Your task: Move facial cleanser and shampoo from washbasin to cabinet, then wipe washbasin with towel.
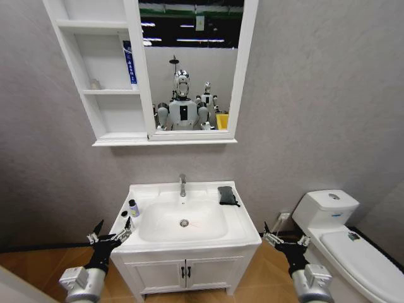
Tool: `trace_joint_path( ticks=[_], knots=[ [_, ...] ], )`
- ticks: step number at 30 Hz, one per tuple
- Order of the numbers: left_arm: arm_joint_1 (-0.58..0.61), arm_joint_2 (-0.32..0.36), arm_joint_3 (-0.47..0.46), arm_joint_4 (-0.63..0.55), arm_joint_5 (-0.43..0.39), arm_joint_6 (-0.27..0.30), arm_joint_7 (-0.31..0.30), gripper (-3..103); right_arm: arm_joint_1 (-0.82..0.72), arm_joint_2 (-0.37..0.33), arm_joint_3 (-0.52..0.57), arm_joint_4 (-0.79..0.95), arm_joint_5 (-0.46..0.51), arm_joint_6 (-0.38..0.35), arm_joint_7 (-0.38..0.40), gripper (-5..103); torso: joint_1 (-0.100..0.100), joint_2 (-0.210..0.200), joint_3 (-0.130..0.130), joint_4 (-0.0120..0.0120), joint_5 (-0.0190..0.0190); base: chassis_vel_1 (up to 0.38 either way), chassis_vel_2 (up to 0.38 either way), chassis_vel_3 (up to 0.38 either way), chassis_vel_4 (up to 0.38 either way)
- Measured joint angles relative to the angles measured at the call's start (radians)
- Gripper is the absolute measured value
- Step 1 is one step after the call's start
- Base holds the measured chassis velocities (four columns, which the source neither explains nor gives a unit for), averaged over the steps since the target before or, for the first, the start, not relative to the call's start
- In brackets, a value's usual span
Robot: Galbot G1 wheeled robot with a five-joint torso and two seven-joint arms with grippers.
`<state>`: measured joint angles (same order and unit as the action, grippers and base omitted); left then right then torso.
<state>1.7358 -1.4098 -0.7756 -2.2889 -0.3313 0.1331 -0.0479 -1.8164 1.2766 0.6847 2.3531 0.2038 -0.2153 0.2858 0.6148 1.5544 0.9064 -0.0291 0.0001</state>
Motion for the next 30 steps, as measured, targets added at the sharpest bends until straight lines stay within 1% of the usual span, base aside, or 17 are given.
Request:
trace_joint_path(
  ticks=[2, 4, 5, 7, 9, 10, 13, 15, 17, 18, 20, 22, 23, 25, 30],
  knots=[
    [-0.013, 0.008, 0.002, 0.016, -0.008, 0.004, -0.006, 100, 0.013, -0.008, 0.0, -0.006, 0.008, -0.005, 0.002, 100, 0.0, 0.0, 0.0, -0.0001, -0.0001, 0.0, 0.0, 0.0, 0.0],
    [-0.047, 0.024, 0.007, 0.082, -0.027, 0.018, -0.015, 100, 0.07, -0.036, 0.0, -0.019, 0.057, -0.034, 0.016, 100, 0.001, 0.0, 0.0, -0.0002, 0.0, 0.0, 0.0, 0.0, 0.0],
    [-0.047, 0.024, 0.007, 0.082, -0.027, 0.018, -0.015, 100, 0.07, -0.036, 0.0, -0.019, 0.057, -0.034, 0.016, 100, 0.001, 0.0, 0.0, -0.0002, 0.0, 0.0, 0.0, 0.0, 0.0],
    [-0.077, 0.031, 0.012, 0.163, -0.037, 0.025, -0.013, 100, 0.138, -0.07, 0.001, -0.035, 0.101, -0.06, 0.025, 100, 0.001, 0.0, 0.0, 0.0002, 0.0, 0.0, 0.0, 0.0, 0.0],
    [-0.085, 0.03, 0.014, 0.186, -0.032, 0.025, -0.01, 100, 0.154, -0.076, 0.002, -0.039, 0.106, -0.062, 0.025, 100, 0.001, 0.0, 0.0, 0.0002, -0.0001, 0.0, 0.0, 0.0, 0.0],
    [-0.1, 0.025, 0.019, 0.236, -0.01, 0.018, -0.004, 100, 0.192, -0.085, 0.005, -0.05, 0.113, -0.066, 0.024, 100, 0.001, 0.0, 0.0, 0.0003, -0.0003, 0.0, 0.0, 0.0, 0.0],
    [-0.11, 0.019, 0.025, 0.27, -0.003, 0.013, 0.002, 100, 0.209, -0.086, 0.006, -0.057, 0.117, -0.069, 0.022, 100, 0.001, 0.0, 0.0, 0.0003, -0.0003, 0.0, 0.0, 0.0, 0.0],
    [-0.14, 0.007, 0.036, 0.324, -0.006, 0.01, 0.004, 100, 0.222, -0.084, 0.007, -0.066, 0.119, -0.069, 0.014, 100, 0.001, 0.0, 0.0, 0.0003, -0.0002, 0.0, 0.0, 0.0, 0.0],
    [-0.156, 0.006, 0.039, 0.34, -0.005, 0.008, 0.004, 100, 0.224, -0.084, 0.008, -0.068, 0.119, -0.069, 0.011, 100, 0.001, 0.0, 0.0, 0.0001, -0.0001, 0.0, 0.0, 0.0, 0.0],
    [-0.182, 0.005, 0.044, 0.362, -0.003, 0.004, 0.002, 100, 0.228, -0.085, 0.01, -0.07, 0.122, -0.068, 0.005, 100, 0.001, 0.0, 0.0, -0.0001, 0.0, 0.0, 0.0, 0.0, 0.0],
    [-0.198, 0.005, 0.047, 0.373, -0.003, 0.002, 0.0, 100, 0.233, -0.087, 0.012, -0.07, 0.128, -0.069, 0.003, 100, 0.001, 0.0, 0.0, -0.0004, 0.0, 0.0, 0.0, 0.0, 0.0],
    [-0.255, 0.011, 0.061, 0.413, -0.003, 0.001, -0.014, 100, 0.261, -0.104, 0.018, -0.07, 0.158, -0.075, 0.003, 100, 0.001, 0.0, 0.0, -0.0003, -0.0001, 0.0, 0.0, 0.0, 0.0],
    [-0.255, 0.011, 0.061, 0.413, -0.003, 0.001, -0.014, 100, 0.261, -0.104, 0.018, -0.07, 0.158, -0.075, 0.003, 100, 0.001, 0.0, 0.0, -0.0003, -0.0001, 0.0, 0.0, 0.0, 0.0],
    [-0.288, 0.018, 0.066, 0.449, 0.0, 0.002, -0.023, 100, 0.28, -0.117, 0.019, -0.075, 0.167, -0.076, 0.004, 100, 0.001, 0.0, 0.0, 0.0001, -0.0001, 0.0, 0.0, 0.0, 0.0],
    [-0.313, 0.022, 0.064, 0.49, 0.005, 0.002, -0.025, 100, 0.279, -0.111, 0.019, -0.08, 0.167, -0.071, 0.001, 100, 0.001, 0.0, 0.0, 0.0001, -0.0001, 0.0, 0.0, 0.0, 0.0]
  ],
)
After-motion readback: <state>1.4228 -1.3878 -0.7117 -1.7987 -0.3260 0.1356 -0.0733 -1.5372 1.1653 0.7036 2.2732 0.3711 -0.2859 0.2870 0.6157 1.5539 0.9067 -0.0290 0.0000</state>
